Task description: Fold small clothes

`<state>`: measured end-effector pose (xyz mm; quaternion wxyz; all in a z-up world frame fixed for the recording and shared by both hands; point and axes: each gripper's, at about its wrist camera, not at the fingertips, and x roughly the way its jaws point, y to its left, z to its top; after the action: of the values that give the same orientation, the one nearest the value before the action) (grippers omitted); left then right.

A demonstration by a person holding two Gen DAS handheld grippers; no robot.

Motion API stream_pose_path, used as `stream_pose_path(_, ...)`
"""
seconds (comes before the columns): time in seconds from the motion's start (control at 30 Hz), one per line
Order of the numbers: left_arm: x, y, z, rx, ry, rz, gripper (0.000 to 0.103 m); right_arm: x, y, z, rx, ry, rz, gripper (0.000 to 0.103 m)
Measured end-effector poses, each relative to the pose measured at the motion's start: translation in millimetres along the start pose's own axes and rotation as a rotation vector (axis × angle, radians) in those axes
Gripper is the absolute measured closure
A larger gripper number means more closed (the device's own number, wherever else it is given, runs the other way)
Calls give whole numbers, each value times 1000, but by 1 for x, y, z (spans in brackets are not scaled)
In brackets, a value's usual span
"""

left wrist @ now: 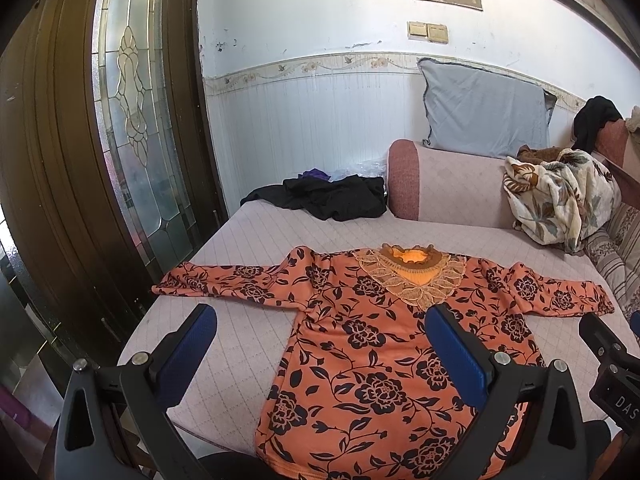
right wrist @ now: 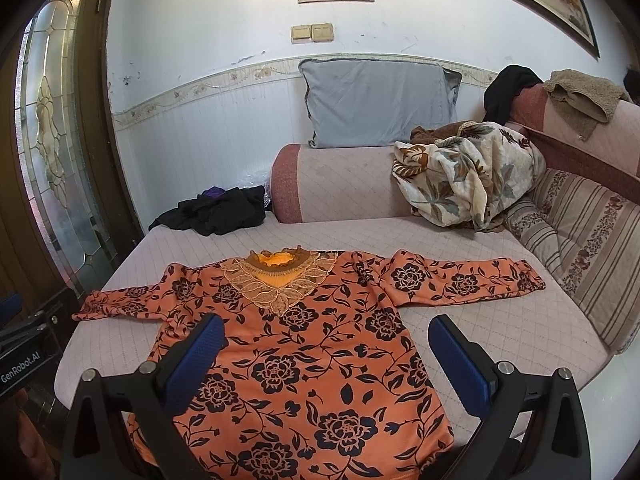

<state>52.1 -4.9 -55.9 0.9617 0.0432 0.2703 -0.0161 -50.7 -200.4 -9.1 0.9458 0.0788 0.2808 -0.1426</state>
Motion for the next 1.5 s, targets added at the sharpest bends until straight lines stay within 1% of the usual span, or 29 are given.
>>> stream_pose_path(0.33,10,-2,-2,4,20,-1,0,13,-1,-1,5,16,-5,0)
stream_pose_path(0.67,32,-4,-2,15,47,5,0,32,-1,-2,7,49,-10,0)
stream_pose_path(0.8,64,-10,-3,23,82,13,0,50,-8,0,20,75,-4,0)
stream_pose_path(0.9,111,-17,-9,23,154,0,0,75,-31,2,67,86,13,0)
stream_pose_path(0.93,131,-21,-13,27,192,5,0,87,-43,3,91,102,13,0)
stream_pose_path(0.97,150,-25,-18,31,230,7,0,104,-61,5,131,127,12,0)
stream_pose_path(1.03,201,-35,-32,35,346,-2,0,136,-100,6,236,157,16,0)
stream_pose_path(1.07,227,-41,-40,45,400,15,0,156,-127,6,312,170,13,0)
stream_pose_path(1.17,279,-58,-63,82,500,52,0,208,-203,-1,538,201,-15,0)
stream_pose_path(1.2,287,-60,-67,86,509,54,0,220,-225,-4,611,203,-8,0)
stream_pose_path(1.27,300,-65,-76,92,517,41,0,246,-278,-18,818,185,5,1)
stream_pose_path(1.33,308,-68,-83,82,522,9,0,266,-321,-33,992,169,27,2)
stream_pose_path(1.37,310,-65,-83,45,521,-19,0,276,-342,-40,1077,162,24,6)
stream_pose_path(1.4,312,-61,-82,19,529,-31,0,282,-358,-46,1140,149,12,9)
stream_pose_path(1.47,314,-59,-82,11,529,-44,0,293,-389,-55,1237,132,-13,24)
stream_pose_path(1.5,313,-58,-83,13,522,-47,0,298,-403,-58,1277,124,-30,27)
